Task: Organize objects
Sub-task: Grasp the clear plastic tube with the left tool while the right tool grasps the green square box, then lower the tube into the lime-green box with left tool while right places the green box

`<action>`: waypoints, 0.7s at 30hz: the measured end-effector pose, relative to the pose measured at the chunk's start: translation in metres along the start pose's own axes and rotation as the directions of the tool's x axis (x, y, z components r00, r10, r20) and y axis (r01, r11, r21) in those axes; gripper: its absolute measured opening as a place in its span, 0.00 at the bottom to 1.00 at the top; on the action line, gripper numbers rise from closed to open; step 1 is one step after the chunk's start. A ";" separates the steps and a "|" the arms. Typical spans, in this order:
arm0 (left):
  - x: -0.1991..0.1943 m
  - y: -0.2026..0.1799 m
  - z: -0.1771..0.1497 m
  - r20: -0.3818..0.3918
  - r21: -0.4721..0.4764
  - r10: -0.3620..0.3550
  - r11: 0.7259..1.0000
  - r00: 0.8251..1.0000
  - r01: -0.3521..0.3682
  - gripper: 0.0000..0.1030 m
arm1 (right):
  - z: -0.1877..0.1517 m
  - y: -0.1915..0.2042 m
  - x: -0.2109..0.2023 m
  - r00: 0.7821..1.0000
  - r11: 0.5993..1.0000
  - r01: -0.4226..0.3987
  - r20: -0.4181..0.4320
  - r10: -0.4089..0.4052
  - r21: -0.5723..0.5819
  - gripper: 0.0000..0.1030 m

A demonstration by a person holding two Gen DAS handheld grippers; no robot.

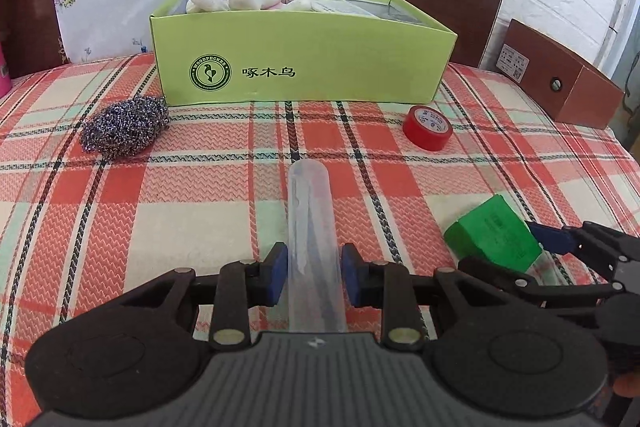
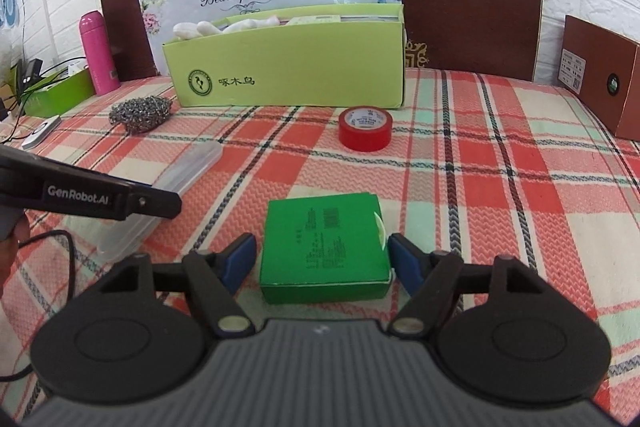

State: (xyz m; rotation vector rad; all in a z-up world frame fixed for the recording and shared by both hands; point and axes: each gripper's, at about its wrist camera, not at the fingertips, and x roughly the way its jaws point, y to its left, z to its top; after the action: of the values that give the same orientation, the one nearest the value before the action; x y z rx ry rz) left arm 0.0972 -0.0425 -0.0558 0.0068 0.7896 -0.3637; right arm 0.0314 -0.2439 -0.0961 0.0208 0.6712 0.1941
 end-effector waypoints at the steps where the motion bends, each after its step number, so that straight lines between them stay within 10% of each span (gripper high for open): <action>1: 0.000 0.000 0.000 0.001 0.000 0.000 1.000 1.000 0.000 0.29 | 0.000 0.001 0.001 1.000 1.000 0.010 0.000 -0.010 -0.004 0.65; 21: -0.049 -0.001 0.077 0.213 0.007 -0.075 0.997 0.974 0.075 0.28 | 0.083 -0.010 -0.014 0.980 1.000 -0.021 0.197 0.025 -0.020 0.58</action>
State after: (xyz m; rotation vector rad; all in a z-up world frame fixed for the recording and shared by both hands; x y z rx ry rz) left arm 0.1182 -0.0391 0.0327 -0.0623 0.5780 -0.4280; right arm 0.0742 -0.2529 -0.0233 0.0308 0.4713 0.2170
